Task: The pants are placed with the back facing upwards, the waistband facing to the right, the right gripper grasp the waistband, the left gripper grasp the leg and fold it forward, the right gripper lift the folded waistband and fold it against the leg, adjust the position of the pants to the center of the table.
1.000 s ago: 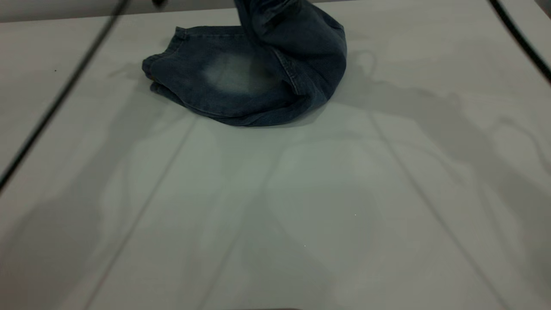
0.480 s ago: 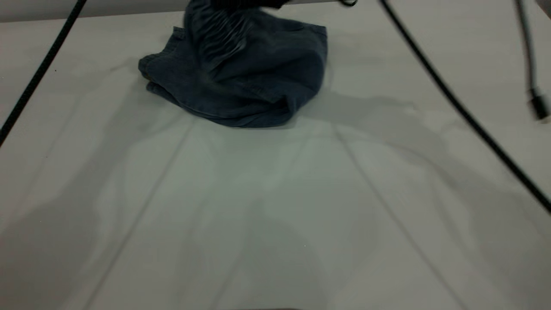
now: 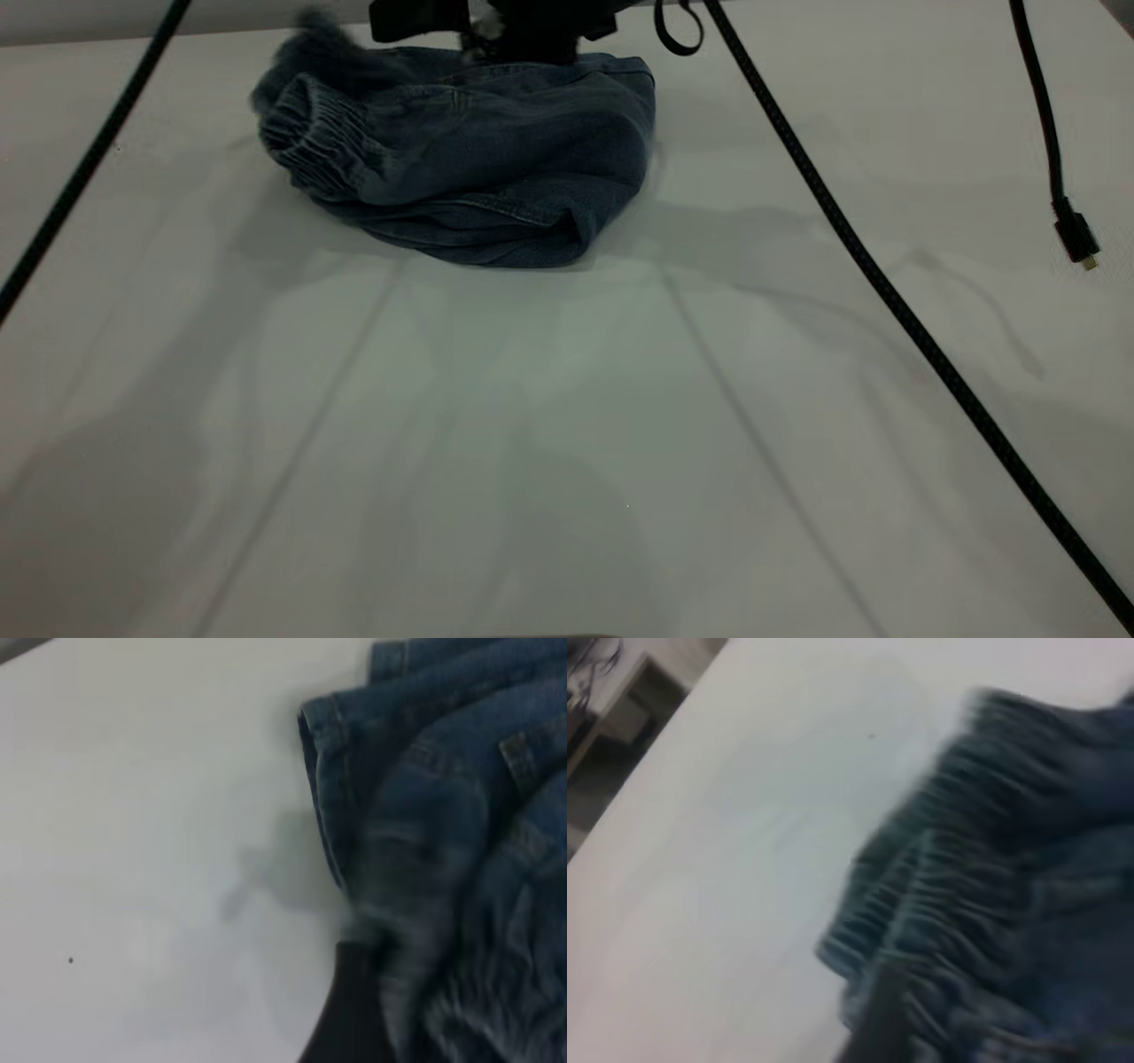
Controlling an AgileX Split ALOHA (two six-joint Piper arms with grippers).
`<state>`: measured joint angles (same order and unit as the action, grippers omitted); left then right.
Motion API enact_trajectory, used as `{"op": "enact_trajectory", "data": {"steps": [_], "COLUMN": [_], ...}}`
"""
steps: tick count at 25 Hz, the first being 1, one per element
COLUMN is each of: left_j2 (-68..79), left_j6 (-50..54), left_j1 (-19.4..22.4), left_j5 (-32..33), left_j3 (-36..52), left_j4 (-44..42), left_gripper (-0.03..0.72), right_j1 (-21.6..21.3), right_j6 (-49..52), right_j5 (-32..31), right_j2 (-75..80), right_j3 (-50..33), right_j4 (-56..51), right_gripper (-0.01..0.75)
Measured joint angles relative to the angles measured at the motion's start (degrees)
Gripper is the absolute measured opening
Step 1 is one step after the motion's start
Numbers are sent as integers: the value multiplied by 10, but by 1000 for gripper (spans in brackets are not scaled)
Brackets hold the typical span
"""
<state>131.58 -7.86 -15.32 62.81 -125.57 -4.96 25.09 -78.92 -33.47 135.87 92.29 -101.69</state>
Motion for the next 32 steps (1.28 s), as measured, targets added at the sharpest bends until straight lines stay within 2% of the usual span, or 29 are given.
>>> {"op": "enact_trajectory", "data": {"steps": [2, 5, 12, 15, 19, 24, 32], "left_j2": [0, 3, 59, 95, 149, 195, 201], "left_j6": [-44, -124, -314, -382, -437, -430, -228], "left_j1": [-8, -25, -44, -43, -47, -53, -75], "left_j5": [22, 43, 43, 43, 29, 6, -3], "left_j3": [0, 0, -2, -2, -2, -7, -20], "left_j4": [2, 23, 57, 57, 84, 90, 79], "left_gripper": [547, 547, 547, 547, 547, 547, 547], "right_j1": [-17, -59, -146, -163, -164, -164, -164], "right_j6": [32, 103, 312, 358, 369, 370, 370], "right_j5": [1, 1, -45, -77, -93, -105, -105], "right_j2": [0, -1, -39, -60, -71, -75, -75], "right_j3": [0, 0, 0, 0, 0, 0, 0], "right_j4": [27, 105, 367, 421, 441, 444, 452], "right_gripper": [671, 671, 582, 570, 569, 569, 569]}}
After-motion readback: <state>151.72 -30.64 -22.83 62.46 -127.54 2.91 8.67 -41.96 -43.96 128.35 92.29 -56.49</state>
